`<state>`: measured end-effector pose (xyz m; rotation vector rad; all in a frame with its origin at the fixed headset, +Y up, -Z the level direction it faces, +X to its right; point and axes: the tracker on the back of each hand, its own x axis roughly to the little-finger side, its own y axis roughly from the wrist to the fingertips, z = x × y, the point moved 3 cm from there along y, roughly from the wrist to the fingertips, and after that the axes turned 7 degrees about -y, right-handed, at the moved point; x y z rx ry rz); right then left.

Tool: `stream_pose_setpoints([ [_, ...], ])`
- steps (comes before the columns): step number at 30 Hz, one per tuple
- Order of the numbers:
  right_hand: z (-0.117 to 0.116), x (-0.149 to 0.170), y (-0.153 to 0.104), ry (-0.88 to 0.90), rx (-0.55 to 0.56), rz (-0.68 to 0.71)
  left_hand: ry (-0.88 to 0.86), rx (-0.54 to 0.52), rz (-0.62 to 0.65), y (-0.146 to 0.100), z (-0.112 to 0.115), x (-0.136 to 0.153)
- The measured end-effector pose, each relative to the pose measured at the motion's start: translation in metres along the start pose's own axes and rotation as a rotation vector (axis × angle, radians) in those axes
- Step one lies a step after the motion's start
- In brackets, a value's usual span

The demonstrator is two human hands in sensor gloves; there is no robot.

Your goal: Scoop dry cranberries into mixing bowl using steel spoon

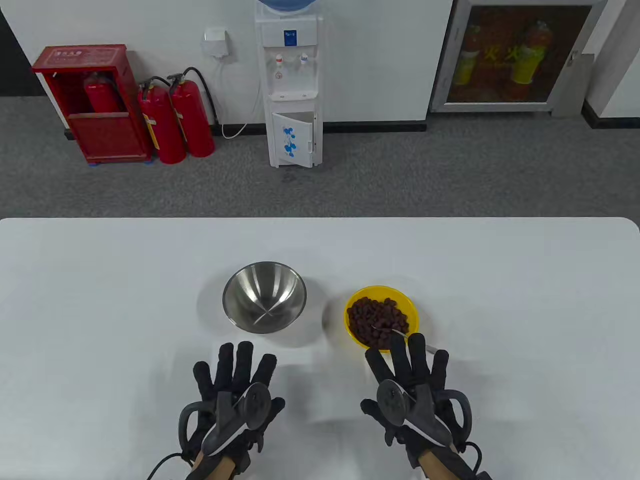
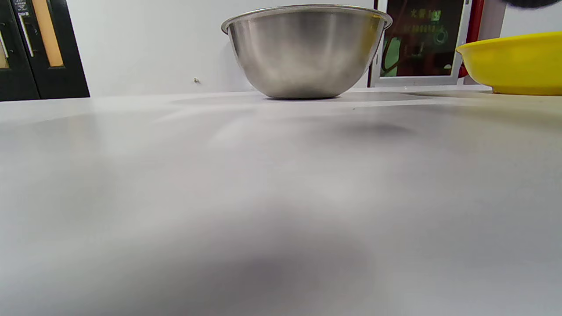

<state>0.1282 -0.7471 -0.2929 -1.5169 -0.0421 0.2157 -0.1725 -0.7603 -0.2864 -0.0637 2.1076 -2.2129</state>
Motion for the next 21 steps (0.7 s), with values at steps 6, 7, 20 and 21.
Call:
stream_pose_setpoints([
  [6, 0.004, -0.002, -0.001, 0.044, 0.03, 0.013, -0.038, 0.004, -0.014, 0.001, 0.0, 0.005],
  [7, 0.006, -0.001, -0.002, 0.055, 0.041, 0.012, -0.062, 0.009, -0.018, 0.001, 0.0, 0.006],
  [20, 0.025, 0.012, -0.004, 0.18, 0.098, -0.013, -0.489, 0.028, -0.222, 0.033, -0.013, 0.045],
  [21, 0.026, 0.012, -0.004, 0.192, 0.103, -0.012, -0.542, 0.013, -0.269, 0.041, -0.015, 0.049],
])
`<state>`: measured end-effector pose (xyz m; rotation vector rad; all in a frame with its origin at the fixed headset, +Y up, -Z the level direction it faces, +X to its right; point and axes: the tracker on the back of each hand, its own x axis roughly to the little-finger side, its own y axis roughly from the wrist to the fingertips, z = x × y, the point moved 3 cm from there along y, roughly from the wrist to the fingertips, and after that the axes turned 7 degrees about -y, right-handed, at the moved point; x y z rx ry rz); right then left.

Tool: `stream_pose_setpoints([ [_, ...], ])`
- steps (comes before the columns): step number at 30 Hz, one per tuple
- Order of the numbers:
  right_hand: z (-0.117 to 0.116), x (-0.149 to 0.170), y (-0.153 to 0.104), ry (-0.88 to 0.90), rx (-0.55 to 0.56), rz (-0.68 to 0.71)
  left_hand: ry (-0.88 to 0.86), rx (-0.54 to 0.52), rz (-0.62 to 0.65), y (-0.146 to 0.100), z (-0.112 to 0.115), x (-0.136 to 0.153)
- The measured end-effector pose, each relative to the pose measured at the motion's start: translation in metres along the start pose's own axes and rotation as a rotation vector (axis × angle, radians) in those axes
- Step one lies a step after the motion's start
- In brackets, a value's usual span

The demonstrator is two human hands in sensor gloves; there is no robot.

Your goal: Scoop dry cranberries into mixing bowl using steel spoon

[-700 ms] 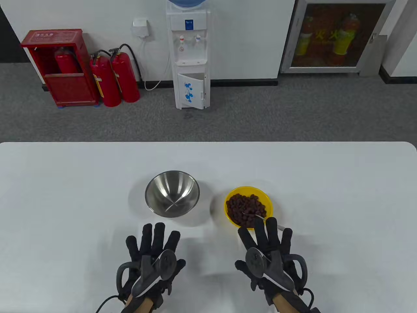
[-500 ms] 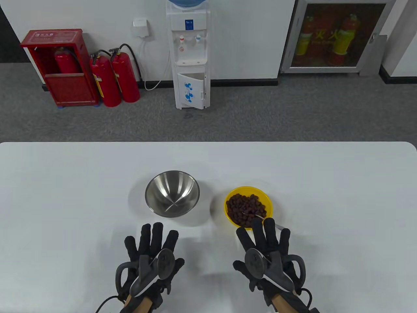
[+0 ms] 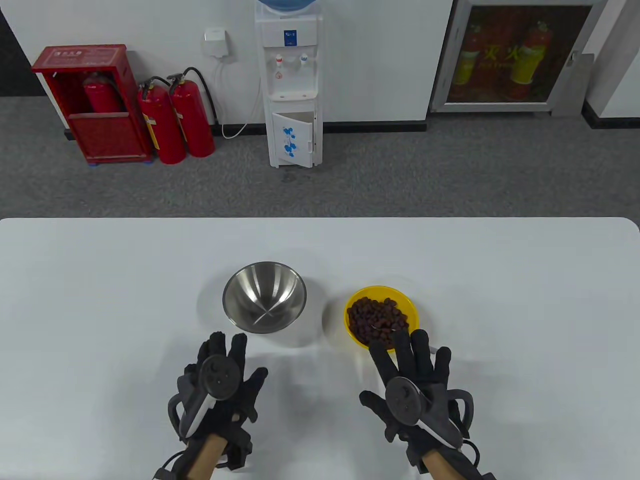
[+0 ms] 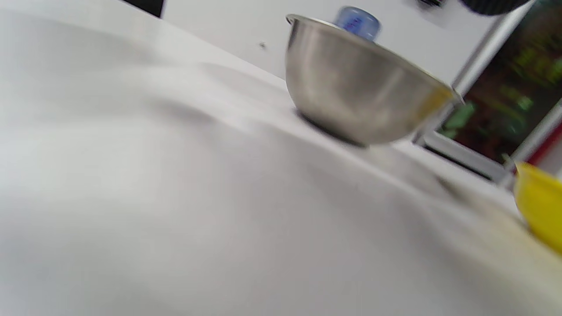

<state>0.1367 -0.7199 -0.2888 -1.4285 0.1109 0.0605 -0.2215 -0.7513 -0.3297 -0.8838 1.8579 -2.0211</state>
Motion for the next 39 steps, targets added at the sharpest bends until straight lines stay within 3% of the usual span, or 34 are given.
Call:
stream_pose_setpoints([
  [5, 0.001, 0.004, 0.001, 0.033, -0.007, -0.009, -0.317, 0.034, -0.259, 0.037, 0.004, 0.018],
  [10, 0.0, 0.002, 0.002, 0.042, -0.01, 0.008, -0.54, 0.098, -0.354, 0.051, 0.016, 0.029],
  [14, 0.002, 0.0, 0.001, 0.031, 0.005, 0.02, -0.587, 0.113, -0.373, 0.059, 0.022, 0.032],
  [29, 0.0, 0.001, 0.001, 0.036, -0.014, 0.021, -0.825, 0.159, -0.347, 0.068, 0.035, 0.038],
  [33, -0.001, 0.001, 0.001, 0.032, -0.017, 0.022, -0.803, 0.103, -0.24, 0.056, 0.026, 0.032],
  [39, -0.002, 0.001, 0.001, 0.019, -0.02, 0.015, -0.739, 0.117, -0.101, 0.02, -0.001, 0.014],
])
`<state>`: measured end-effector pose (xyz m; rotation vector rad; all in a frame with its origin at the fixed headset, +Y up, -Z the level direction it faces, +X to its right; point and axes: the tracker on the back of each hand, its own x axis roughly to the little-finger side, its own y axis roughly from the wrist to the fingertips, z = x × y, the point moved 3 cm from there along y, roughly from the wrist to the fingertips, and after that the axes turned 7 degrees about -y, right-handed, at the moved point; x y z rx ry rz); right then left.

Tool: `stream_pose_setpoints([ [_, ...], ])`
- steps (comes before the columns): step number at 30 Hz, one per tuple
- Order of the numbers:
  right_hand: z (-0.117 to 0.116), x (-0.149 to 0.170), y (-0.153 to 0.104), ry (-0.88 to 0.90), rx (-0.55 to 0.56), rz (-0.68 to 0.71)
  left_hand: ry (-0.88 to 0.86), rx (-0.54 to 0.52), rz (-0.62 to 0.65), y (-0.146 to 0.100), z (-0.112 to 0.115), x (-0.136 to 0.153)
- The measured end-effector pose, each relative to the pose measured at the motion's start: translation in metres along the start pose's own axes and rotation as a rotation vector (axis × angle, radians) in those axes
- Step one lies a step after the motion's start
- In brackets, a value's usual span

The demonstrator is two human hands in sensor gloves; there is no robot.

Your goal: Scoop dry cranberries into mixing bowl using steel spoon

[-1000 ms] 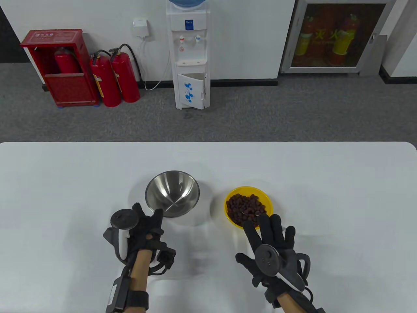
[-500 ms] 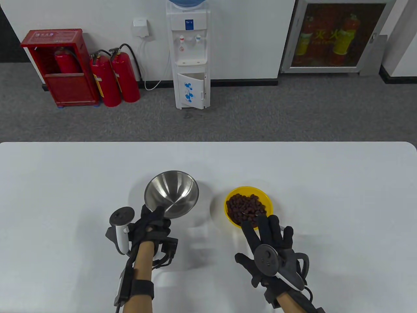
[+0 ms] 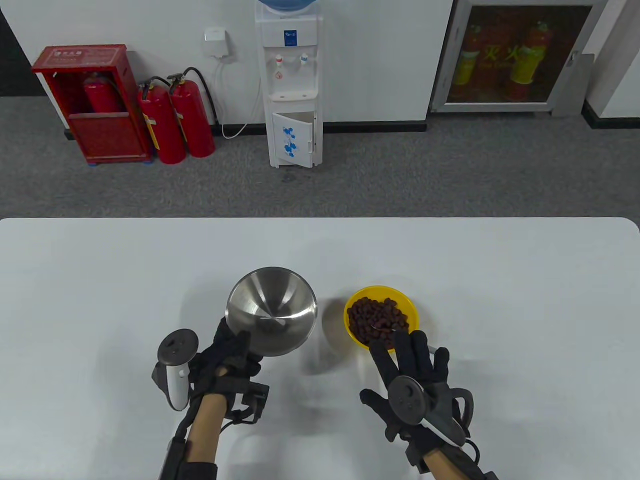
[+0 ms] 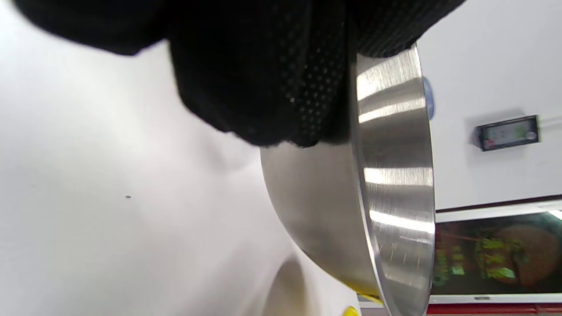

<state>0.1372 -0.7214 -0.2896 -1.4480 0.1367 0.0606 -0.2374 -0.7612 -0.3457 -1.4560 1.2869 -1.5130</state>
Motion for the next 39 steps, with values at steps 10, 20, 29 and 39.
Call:
stream_pose_setpoints([
  [10, -0.002, 0.009, 0.001, 0.003, -0.014, -0.047, 0.14, 0.14, 0.123, -0.044, 0.011, 0.001],
  [20, -0.007, 0.021, 0.003, 0.023, -0.035, -0.104, 0.155, 0.441, 0.097, -0.046, 0.044, 0.019],
  [29, -0.009, 0.022, 0.004, 0.03, -0.045, -0.106, 0.207, 0.535, 0.071, -0.05, 0.063, 0.023],
  [39, -0.01, 0.024, 0.004, 0.028, -0.057, -0.117, 0.289, 0.635, -0.029, -0.048, 0.074, 0.04],
])
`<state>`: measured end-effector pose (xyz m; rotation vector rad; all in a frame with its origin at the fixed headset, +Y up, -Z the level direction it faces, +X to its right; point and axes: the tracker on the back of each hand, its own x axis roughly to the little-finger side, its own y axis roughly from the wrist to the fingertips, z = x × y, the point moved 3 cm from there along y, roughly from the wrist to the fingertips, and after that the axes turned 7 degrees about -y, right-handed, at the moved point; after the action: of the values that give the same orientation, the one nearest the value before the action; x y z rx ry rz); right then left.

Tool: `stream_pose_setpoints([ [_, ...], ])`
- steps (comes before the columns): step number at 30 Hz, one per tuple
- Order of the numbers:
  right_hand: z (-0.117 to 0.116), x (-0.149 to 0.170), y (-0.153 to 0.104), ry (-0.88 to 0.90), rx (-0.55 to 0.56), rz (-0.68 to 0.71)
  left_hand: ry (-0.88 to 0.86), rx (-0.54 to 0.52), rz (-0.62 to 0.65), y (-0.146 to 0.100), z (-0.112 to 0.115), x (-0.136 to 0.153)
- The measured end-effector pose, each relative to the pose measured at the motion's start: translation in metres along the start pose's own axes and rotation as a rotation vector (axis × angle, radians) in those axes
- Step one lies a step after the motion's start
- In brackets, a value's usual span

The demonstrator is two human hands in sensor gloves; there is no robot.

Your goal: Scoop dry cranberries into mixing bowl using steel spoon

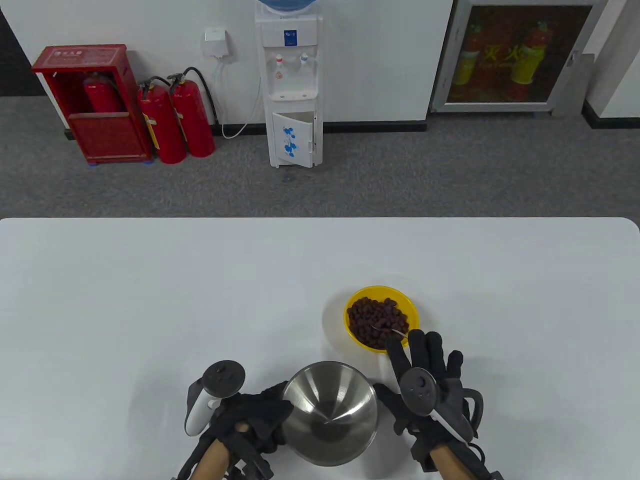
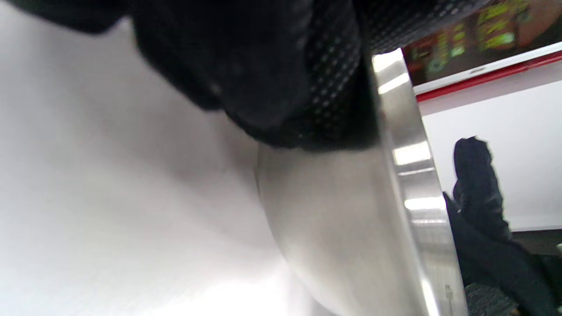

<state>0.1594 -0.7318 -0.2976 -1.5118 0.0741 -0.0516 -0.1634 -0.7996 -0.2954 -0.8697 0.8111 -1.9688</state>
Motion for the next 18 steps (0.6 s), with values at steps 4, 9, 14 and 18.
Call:
stream_pose_setpoints([
  [4, 0.0, 0.004, 0.001, 0.031, -0.012, -0.017, 0.025, 0.019, -0.012, 0.0, 0.001, 0.001],
  [9, 0.0, 0.005, 0.001, 0.029, -0.015, -0.021, 0.052, 0.019, -0.01, 0.0, 0.0, 0.0],
  [14, -0.001, 0.006, 0.001, 0.03, -0.013, -0.023, 0.063, 0.017, -0.007, -0.001, -0.004, 0.001],
  [18, -0.001, 0.007, 0.002, 0.037, -0.009, -0.028, 0.066, -0.066, -0.001, -0.006, -0.021, -0.001],
])
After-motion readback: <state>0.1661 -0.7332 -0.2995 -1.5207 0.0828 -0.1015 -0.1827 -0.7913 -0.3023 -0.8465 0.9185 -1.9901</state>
